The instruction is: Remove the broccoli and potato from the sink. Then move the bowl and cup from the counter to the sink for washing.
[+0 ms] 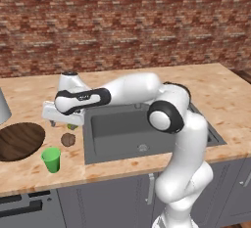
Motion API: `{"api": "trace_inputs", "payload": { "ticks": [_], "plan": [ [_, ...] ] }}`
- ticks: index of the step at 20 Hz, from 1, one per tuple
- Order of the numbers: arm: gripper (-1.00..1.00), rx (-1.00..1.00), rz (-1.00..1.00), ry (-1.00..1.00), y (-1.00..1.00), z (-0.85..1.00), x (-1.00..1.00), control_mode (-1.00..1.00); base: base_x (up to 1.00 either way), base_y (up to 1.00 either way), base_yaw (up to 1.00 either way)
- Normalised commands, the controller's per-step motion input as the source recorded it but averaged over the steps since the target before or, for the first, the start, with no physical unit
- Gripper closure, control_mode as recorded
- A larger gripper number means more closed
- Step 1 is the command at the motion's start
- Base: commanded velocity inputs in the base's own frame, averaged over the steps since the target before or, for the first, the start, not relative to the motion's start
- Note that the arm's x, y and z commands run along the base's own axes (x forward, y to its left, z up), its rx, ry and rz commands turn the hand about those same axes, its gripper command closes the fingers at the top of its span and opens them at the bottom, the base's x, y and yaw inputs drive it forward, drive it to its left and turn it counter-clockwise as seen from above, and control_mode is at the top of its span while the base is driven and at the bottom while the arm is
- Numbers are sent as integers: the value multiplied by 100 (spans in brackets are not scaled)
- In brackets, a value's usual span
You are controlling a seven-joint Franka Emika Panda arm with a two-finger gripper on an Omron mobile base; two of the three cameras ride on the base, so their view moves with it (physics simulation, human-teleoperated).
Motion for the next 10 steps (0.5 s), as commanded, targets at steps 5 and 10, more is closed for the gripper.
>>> {"api": "trace_inputs", "payload": {
  "ticks": [5,10],
  "plan": [
    [-100,0,0,2,-3,16,-35,-100,0,0,0],
    [-100,0,0,0,-8,10,-42,-100,0,0,0]
  ]
}}
